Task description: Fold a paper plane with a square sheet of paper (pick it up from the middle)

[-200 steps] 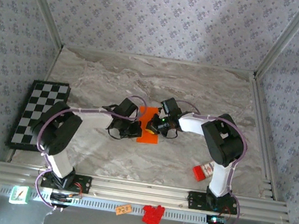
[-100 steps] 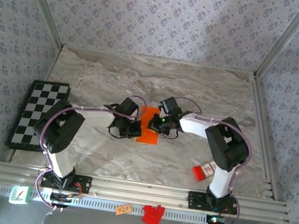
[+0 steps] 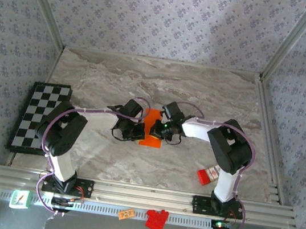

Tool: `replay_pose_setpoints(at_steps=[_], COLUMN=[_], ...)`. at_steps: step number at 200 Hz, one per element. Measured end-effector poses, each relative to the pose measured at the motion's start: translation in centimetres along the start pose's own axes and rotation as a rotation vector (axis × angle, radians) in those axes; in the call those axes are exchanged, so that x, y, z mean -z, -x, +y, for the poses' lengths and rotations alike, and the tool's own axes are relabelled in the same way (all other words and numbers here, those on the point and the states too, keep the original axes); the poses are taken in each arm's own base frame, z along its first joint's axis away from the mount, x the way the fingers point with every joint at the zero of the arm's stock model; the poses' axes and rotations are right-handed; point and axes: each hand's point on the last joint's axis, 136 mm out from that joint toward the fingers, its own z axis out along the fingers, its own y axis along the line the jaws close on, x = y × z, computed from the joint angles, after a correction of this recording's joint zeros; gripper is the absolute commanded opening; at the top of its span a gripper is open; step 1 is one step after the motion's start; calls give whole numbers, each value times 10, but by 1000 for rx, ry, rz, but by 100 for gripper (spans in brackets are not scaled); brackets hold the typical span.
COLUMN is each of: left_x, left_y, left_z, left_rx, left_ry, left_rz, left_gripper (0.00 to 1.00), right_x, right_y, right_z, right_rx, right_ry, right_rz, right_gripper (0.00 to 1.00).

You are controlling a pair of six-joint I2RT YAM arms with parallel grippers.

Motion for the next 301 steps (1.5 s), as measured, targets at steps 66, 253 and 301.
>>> replay_pose_setpoints(at_steps=[66,253,301], left_x=[-1,15,7], left_y=[-1,50,58], left_z=[0,-32,-18], left_rx=[2,17,56], left_ry=[1,-72,-33], left_rz=[11,-126,-145], left_gripper=[0,14,11], right_x=[35,57,35], right_y=[57,18,12], right_z=[-48,-14,-19], right_rx=[-131,-205,-230], right_ry=[-6,-9,-23], right_rz=[-106,-201,-160], right_gripper=[6,39,39])
